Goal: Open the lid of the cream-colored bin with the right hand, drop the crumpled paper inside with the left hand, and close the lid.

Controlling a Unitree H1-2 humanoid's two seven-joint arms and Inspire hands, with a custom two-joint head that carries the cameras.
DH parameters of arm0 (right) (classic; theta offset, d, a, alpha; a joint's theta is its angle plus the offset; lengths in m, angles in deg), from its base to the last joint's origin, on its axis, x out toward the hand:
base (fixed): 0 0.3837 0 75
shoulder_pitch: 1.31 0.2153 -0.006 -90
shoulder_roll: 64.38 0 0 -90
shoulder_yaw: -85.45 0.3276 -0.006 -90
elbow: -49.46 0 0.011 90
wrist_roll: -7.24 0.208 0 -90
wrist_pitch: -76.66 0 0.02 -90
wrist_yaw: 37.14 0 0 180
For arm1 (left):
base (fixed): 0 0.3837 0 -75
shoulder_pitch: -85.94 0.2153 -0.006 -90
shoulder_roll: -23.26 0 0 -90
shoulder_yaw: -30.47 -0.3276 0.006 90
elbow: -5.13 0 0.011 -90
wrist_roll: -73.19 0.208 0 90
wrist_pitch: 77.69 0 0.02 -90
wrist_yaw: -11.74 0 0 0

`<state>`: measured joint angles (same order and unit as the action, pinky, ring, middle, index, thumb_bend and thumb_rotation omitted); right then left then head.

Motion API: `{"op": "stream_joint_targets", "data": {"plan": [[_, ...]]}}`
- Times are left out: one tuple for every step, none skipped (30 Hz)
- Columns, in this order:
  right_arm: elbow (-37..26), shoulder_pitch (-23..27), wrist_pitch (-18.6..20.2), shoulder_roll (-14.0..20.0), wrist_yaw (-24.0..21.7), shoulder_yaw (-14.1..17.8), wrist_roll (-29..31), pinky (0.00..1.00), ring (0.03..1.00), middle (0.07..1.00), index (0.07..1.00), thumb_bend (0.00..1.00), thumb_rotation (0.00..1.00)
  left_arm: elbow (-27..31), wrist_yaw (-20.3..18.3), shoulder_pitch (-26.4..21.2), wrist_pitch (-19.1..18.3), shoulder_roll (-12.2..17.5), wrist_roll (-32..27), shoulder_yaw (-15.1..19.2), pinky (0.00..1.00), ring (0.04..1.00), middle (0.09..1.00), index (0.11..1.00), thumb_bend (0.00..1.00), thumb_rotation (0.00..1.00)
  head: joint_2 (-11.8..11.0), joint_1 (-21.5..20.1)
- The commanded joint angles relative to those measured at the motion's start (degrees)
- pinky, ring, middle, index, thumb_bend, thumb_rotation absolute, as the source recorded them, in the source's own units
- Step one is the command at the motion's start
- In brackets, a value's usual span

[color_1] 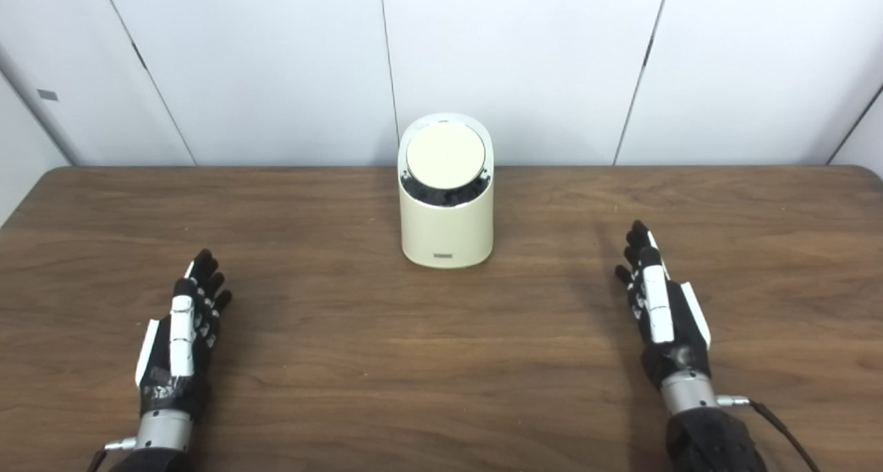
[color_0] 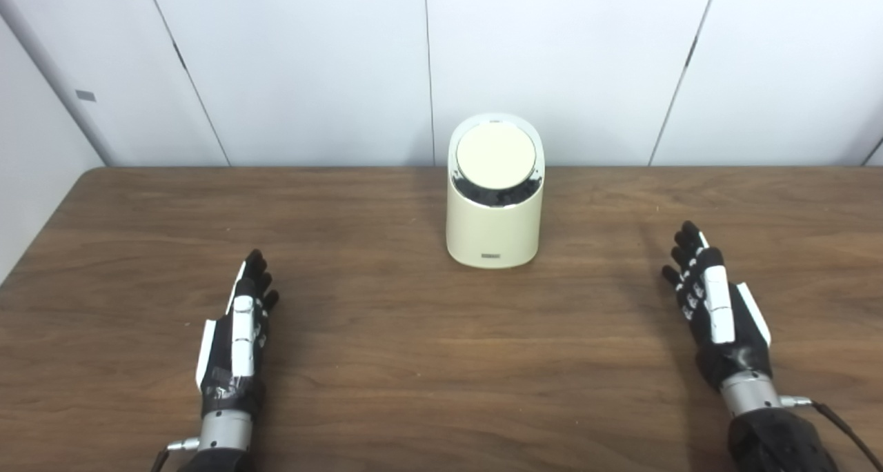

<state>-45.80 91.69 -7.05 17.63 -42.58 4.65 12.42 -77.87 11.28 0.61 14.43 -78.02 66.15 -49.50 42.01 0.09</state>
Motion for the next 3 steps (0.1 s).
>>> {"op": "stream_joint_targets", "data": {"plan": [[0.2,0.9,-2.7,1.0,0.6,0.3,-0.1,1.0,1.0,0.997,0.987,0.63,1.0,-0.6,-0.2,-1.5,1.3,0.6,0.0,-0.2,1.0,1.0,1.0,1.0,0.56,1.0,0.1,-0.1],[0.5,1.0,-2.9,1.2,0.6,0.2,-0.2,1.0,1.0,0.996,0.985,0.63,1.0,-0.8,-0.2,-1.6,1.4,0.5,0.0,-0.3,1.0,1.0,1.0,1.0,0.56,1.0,0.1,-0.1],[0.8,1.0,-3.2,1.3,0.5,0.2,-0.1,1.0,1.0,0.996,0.984,0.63,1.0,-1.0,-0.2,-1.6,1.6,0.5,-0.1,-0.4,1.0,1.0,1.0,1.0,0.56,1.0,0.1,0.0]]}}
